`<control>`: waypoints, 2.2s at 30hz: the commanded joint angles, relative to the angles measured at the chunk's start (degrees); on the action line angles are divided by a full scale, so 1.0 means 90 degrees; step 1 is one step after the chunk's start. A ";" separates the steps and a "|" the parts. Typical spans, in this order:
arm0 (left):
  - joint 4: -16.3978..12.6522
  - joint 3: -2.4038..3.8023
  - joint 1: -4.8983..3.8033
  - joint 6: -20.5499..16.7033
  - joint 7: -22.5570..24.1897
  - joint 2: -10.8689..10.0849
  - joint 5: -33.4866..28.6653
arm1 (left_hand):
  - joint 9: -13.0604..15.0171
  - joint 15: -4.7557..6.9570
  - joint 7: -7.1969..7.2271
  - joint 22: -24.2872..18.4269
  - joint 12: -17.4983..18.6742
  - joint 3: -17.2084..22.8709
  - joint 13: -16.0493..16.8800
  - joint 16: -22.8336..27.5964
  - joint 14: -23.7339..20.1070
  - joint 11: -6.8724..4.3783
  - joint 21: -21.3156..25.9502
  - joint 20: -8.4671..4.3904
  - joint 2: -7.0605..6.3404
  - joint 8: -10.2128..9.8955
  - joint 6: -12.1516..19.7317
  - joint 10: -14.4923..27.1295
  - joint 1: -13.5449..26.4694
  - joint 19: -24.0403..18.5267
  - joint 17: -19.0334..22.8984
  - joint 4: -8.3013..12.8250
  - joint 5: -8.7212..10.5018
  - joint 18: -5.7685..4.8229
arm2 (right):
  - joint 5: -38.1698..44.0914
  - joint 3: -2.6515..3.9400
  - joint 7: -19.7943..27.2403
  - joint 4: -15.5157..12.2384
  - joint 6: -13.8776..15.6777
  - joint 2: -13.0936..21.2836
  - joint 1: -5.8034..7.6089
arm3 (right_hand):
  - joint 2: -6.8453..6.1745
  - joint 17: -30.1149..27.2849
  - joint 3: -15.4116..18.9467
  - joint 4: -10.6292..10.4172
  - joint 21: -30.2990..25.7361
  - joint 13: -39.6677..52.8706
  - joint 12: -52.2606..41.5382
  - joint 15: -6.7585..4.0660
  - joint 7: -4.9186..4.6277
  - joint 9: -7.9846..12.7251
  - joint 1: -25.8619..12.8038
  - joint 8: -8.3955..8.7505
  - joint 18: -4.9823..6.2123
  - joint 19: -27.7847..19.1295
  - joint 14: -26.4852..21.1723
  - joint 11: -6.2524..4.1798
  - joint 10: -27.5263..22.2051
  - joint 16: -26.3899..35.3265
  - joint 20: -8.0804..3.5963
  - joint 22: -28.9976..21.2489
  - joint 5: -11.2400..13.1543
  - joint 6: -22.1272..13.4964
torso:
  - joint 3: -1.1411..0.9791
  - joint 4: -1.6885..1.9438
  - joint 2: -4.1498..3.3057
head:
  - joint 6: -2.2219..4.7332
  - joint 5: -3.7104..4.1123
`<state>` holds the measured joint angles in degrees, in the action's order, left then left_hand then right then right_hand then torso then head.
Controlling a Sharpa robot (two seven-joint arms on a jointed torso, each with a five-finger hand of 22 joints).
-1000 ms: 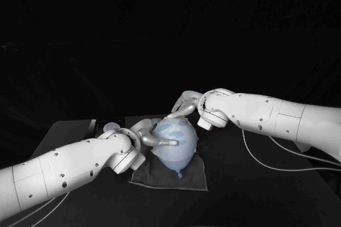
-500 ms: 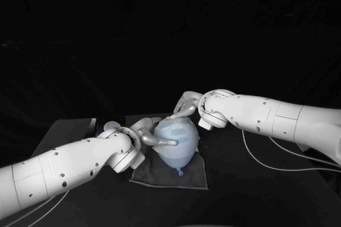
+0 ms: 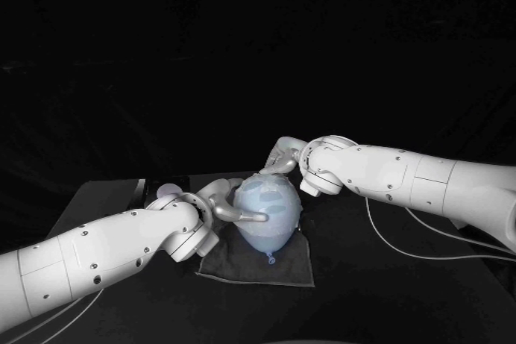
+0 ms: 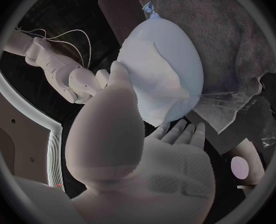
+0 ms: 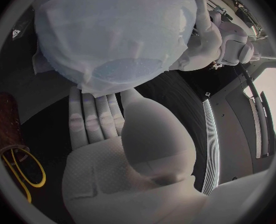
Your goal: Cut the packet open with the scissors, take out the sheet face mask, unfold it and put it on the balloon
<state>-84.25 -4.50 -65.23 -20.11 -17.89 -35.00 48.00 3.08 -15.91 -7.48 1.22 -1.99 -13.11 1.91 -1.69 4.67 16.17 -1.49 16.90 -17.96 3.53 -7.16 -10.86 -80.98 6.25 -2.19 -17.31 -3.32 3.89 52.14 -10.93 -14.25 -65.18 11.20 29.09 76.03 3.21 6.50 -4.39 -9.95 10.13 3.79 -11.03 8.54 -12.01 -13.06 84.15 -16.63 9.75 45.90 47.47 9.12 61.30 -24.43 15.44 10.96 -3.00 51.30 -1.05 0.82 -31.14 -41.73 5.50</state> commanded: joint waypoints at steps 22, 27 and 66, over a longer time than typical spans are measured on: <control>0.0064 -0.0093 -0.0006 0.0203 -0.0106 0.0047 0.0109 | 0.0008 0.0050 -0.1082 -0.0004 0.0002 -0.0004 -0.0004 0.0017 0.0002 -0.0024 0.0029 0.0010 -0.0015 -0.0011 0.0018 0.0028 -0.0076 -0.0009 0.0009 -0.0006 0.0023 -0.0044 | 0.0301 -0.0008 -0.0143 -0.0226 0.0874 0.0096 -0.0028 | -0.0289 0.0416 -0.1844 0.0310 0.0750 -0.0028 0.0491 -0.0375 0.0278 -0.0774 0.0377 -0.0883 -0.0032 0.0697 0.1297 -0.0333 0.1130 0.0220 -0.0487 0.0466 0.0024 0.0129 | 0.0007 -0.0004 0.0005 | 0.0004 0.0010; 0.0058 -0.0096 -0.0006 0.0202 -0.0107 0.0038 0.0110 | 0.0010 0.0054 -0.1081 -0.0004 0.0000 -0.0005 -0.0003 0.0016 0.0004 -0.0027 0.0029 0.0010 -0.0015 -0.0010 0.0016 0.0029 -0.0092 -0.0009 0.0007 -0.0006 0.0022 -0.0045 | -0.0285 -0.0007 0.0313 -0.0191 0.1409 0.0123 -0.0025 | -0.0471 0.0311 -0.2277 -0.0270 0.0416 -0.0030 0.0831 -0.0027 -0.0082 -0.0648 -0.0447 -0.0455 -0.0164 0.0112 0.0583 0.0045 0.0344 0.0670 -0.0281 0.0330 0.0040 -0.0479 | 0.0004 -0.0002 0.0002 | 0.0014 -0.0009; 0.0018 -0.0099 -0.0007 0.0190 -0.0166 0.0034 0.0104 | 0.0012 0.0057 -0.1081 -0.0004 -0.0004 -0.0003 -0.0002 0.0015 0.0002 -0.0029 0.0030 0.0010 -0.0015 -0.0008 0.0015 0.0029 -0.0126 -0.0012 0.0006 -0.0007 0.0020 -0.0045 | 0.0434 0.0012 -0.0158 -0.0093 0.0240 -0.0194 -0.0016 | -0.1289 0.0268 -0.0284 -0.0101 -0.0131 0.0009 0.0309 0.0255 -0.0394 -0.0779 -0.0471 -0.0225 -0.0038 -0.0321 -0.0506 0.0345 -0.0577 0.0264 0.0098 -0.0032 0.0030 -0.0994 | 0.0016 0.0000 0.0001 | -0.0034 -0.0025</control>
<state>-83.95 -5.38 -65.26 -18.74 -19.06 -34.76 48.58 3.10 -15.87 -7.48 1.22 -1.99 -13.11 1.92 -1.69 4.63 16.18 -1.49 16.90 -17.96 3.53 -7.16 -10.87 -81.42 6.25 -2.19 -17.31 -3.32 3.89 52.39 -10.84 -14.17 -66.17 15.37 27.42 75.89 -8.23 8.87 -6.91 -11.04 9.14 3.83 -8.09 10.94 -11.15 -20.04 79.57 -18.53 8.74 42.61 43.37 12.50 55.99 -21.87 16.25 10.74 -3.08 42.47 -0.95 0.87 -31.16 -41.95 5.32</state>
